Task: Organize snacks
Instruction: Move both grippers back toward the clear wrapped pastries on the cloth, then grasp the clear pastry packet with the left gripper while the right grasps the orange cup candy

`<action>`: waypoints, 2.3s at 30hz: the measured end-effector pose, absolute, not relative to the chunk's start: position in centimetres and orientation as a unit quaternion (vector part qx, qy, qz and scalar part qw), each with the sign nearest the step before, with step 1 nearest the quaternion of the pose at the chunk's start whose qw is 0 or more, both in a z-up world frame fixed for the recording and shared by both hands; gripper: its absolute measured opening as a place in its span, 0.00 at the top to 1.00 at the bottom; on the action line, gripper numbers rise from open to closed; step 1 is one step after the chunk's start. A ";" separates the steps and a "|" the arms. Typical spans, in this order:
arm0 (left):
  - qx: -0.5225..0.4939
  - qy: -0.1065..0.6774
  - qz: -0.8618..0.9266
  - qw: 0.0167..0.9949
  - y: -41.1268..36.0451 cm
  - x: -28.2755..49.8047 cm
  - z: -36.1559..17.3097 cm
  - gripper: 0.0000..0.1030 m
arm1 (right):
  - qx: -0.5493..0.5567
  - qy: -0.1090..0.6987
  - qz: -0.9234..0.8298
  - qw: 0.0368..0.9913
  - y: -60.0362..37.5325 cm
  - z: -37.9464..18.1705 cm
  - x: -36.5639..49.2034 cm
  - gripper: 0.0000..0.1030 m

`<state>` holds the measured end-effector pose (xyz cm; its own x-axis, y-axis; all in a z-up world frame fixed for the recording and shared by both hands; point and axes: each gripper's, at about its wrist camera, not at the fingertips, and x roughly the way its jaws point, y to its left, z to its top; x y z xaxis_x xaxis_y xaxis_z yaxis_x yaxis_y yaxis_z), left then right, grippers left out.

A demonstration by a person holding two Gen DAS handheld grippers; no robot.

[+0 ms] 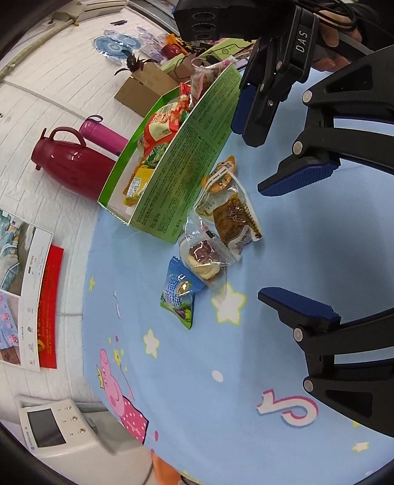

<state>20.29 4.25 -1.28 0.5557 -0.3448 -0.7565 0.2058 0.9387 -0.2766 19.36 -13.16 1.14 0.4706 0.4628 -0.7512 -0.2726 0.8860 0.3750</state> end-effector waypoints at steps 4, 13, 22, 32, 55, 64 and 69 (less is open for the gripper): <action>-0.082 0.454 -0.153 0.874 3.2 22.6 -2.0 0.38 | 0.111 0.468 0.203 0.853 -13.3 0.3 20.7 0.37; -0.079 0.461 -0.169 0.868 2.4 24.3 -3.1 0.60 | 0.128 0.475 0.208 0.845 -13.9 -0.8 21.6 0.37; -0.086 0.467 -0.202 0.857 5.2 19.3 -3.2 0.59 | 0.094 0.466 0.215 0.853 -12.7 -0.4 21.4 0.37; -0.095 0.449 -0.187 0.868 6.0 18.5 -2.5 0.30 | 0.022 0.464 0.170 0.869 -10.3 -1.3 23.1 0.39; -0.012 0.444 -0.164 0.881 3.2 18.6 -3.3 0.34 | 0.028 0.472 0.177 0.863 -11.1 -1.4 21.4 0.75; 0.035 0.428 -0.138 0.892 2.4 18.2 -3.6 0.51 | 0.046 0.472 0.179 0.862 -11.4 -1.3 20.6 0.75; 0.010 0.430 -0.142 0.892 2.8 18.0 -3.4 0.61 | 0.064 0.467 0.187 0.862 -11.9 -1.0 19.1 0.75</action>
